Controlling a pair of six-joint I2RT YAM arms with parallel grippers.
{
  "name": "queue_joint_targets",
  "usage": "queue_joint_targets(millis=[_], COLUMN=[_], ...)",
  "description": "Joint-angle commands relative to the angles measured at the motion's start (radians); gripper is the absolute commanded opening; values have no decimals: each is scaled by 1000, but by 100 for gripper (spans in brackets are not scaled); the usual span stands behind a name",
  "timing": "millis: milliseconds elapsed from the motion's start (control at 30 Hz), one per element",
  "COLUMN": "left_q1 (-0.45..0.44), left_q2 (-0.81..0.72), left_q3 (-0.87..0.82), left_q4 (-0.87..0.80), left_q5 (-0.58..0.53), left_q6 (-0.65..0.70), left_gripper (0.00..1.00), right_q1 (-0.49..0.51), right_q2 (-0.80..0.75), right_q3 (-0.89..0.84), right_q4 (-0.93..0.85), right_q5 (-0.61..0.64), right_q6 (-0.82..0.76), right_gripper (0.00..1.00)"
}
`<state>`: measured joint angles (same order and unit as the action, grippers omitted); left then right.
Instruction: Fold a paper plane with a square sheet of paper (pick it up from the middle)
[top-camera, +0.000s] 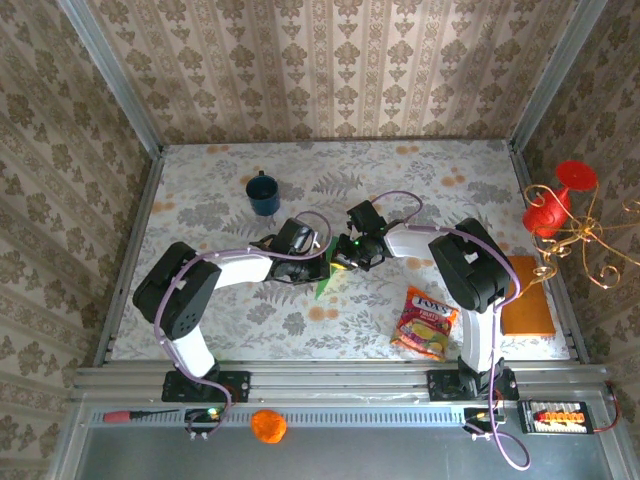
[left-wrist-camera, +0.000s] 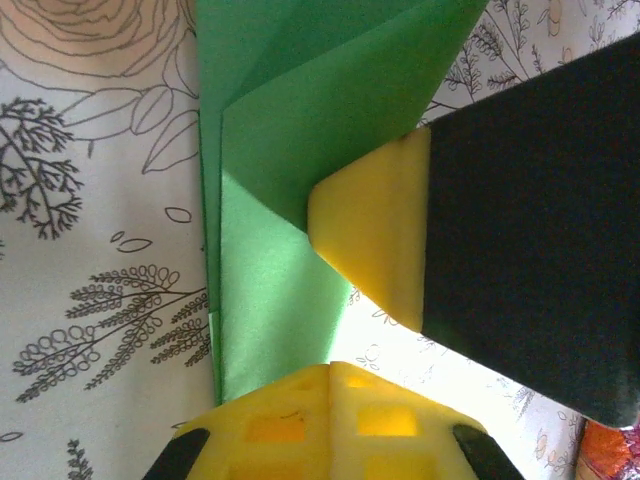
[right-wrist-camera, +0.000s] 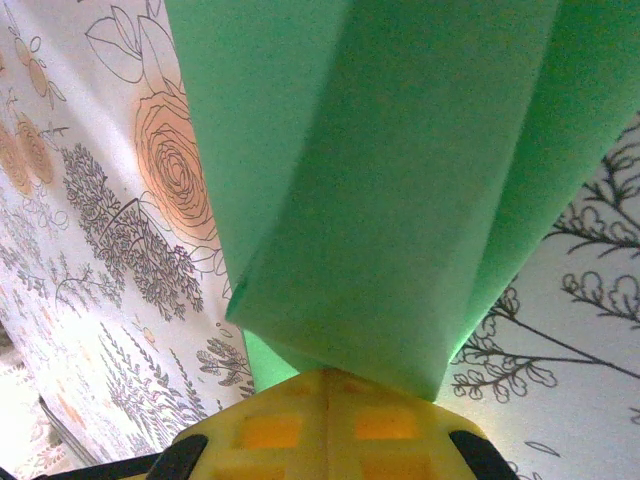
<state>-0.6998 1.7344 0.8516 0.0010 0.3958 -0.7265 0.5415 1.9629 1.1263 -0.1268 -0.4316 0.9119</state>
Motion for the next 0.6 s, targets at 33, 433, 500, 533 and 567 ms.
queue_joint_targets(millis=[33, 433, 500, 533, 567], left_q1=[-4, -4, -4, -4, -4], left_q2=[39, 51, 48, 48, 47], left_q3=[10, -3, -5, -5, -6], left_q4=[-47, -69, -68, -70, -71], left_q5=[-25, -54, -55, -57, -57], left_q6=[-7, 5, 4, 4, 3], left_gripper=[2, 0, 0, 0, 0], right_q1=[-7, -38, -42, -43, -44], right_q2=[-22, -29, -15, -6, 2], right_q3=[16, 112, 116, 120, 129], right_q4=[-43, -122, -114, -117, -126], right_q5=[15, -2, -8, -13, -16], right_q6=[-50, -250, -260, -269, -280], right_gripper=[4, 4, 4, 4, 4])
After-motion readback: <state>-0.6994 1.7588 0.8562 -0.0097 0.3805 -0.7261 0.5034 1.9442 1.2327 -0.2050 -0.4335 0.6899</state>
